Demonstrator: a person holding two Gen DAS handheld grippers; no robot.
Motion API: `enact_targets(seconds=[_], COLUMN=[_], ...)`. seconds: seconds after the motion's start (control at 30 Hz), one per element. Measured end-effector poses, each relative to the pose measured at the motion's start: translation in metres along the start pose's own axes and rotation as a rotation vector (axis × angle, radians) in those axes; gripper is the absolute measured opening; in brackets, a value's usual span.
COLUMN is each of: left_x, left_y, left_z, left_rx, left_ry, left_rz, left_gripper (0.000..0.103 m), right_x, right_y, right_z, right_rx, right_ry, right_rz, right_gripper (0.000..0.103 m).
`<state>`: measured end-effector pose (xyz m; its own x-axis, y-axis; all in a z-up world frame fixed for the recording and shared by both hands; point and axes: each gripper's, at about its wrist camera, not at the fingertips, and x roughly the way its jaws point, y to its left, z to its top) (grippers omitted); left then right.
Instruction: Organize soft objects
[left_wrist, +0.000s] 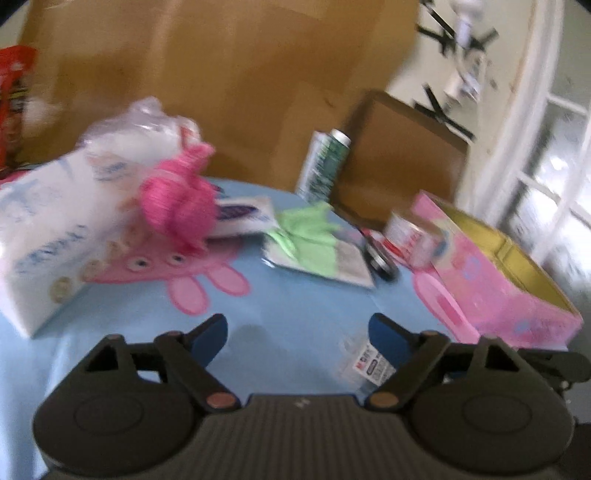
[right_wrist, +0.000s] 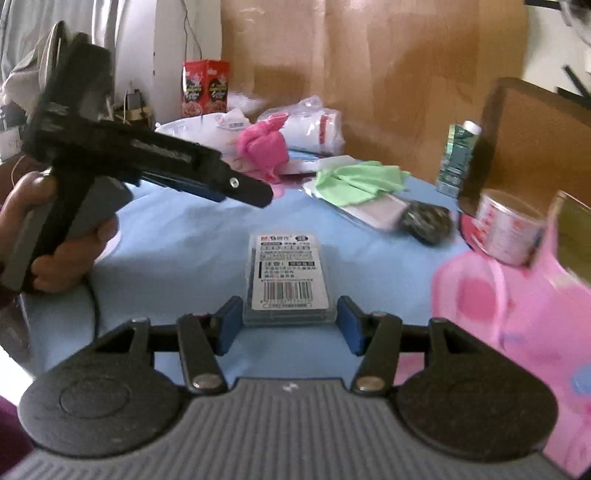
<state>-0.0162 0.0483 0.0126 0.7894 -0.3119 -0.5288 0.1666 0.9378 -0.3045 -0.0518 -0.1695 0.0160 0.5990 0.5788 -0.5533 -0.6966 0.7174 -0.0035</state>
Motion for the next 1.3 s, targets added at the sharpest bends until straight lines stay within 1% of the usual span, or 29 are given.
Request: enact_targets(seconds=[0.03,0.1,0.13,0.17,0.2,0.27,0.3,0.33,0.37,0.47,0.57,0.7,0.8,0.87,0.97,1.13,1.2,1.3], left_x=[0.001,0.005,0.008,0.012,0.017,0.020,0.021,0.021,0.022,0.023,0.022,0.021,0.019,0.016,0.011,0.010,0.015,0.033], left_y=[-0.006,-0.018,-0.023,-0.028,-0.034,-0.044,-0.048,-0.050,-0.053,-0.059,-0.064,-0.076,-0.085,-0.091,-0.106,-0.139,-0.155,-0.183], left_z=[-0.001,-0.004,-0.004,-0.005,-0.007,-0.009,-0.009,-0.009,-0.009,-0.009,-0.008,-0.009,-0.008,-0.003,0.011,0.036,0.046,0.057], left_rx=[0.011,0.007,0.003,0.005,0.014,0.055,0.064,0.065,0.062,0.054,0.057,0.070,0.079,0.085,0.106,0.174,0.196,0.233], left_ry=[0.010,0.029,0.041,0.060,0.083,0.083,0.085,0.088,0.095,0.109,0.111,0.108,0.101,0.088,0.045,-0.011,-0.020,-0.021], left_rz=[-0.019,-0.073,-0.088,-0.094,-0.093,-0.067,-0.065,-0.064,-0.073,-0.084,-0.096,-0.113,-0.131,-0.142,-0.170,-0.221,-0.257,-0.299], left_gripper=[0.084,0.084,0.084,0.079,0.077,0.074,0.072,0.071,0.070,0.071,0.070,0.071,0.070,0.070,0.070,0.071,0.071,0.071], right_x=[-0.006,-0.010,-0.010,-0.009,-0.008,-0.007,-0.005,-0.004,-0.002,-0.003,-0.008,-0.015,-0.026,-0.035,-0.049,-0.076,-0.086,-0.099], right_y=[-0.002,-0.003,-0.003,-0.004,-0.004,-0.003,-0.003,-0.003,-0.003,-0.009,-0.020,-0.024,-0.024,-0.027,-0.033,-0.052,-0.058,-0.073], right_z=[-0.004,-0.008,-0.009,-0.009,-0.009,-0.010,-0.010,-0.009,-0.008,-0.009,-0.011,-0.015,-0.018,-0.016,-0.009,-0.003,-0.002,-0.005], right_rx=[0.010,0.022,0.028,0.035,0.042,0.050,0.053,0.059,0.067,0.119,0.175,0.179,0.170,0.176,0.184,0.226,0.228,0.234], right_ry=[-0.002,-0.003,-0.002,-0.003,-0.005,-0.011,-0.015,-0.020,-0.025,-0.039,-0.049,-0.052,-0.077,-0.108,-0.169,-0.266,-0.302,-0.339], right_rz=[-0.011,-0.024,-0.030,-0.030,-0.028,-0.017,-0.009,-0.006,-0.013,-0.052,-0.051,-0.081,-0.103,-0.120,-0.165,-0.234,-0.277,-0.367], right_gripper=[0.065,0.065,0.065,0.065,0.065,0.056,0.045,0.037,0.035,0.035,0.035,0.036,0.036,0.036,0.036,0.037,0.037,0.037])
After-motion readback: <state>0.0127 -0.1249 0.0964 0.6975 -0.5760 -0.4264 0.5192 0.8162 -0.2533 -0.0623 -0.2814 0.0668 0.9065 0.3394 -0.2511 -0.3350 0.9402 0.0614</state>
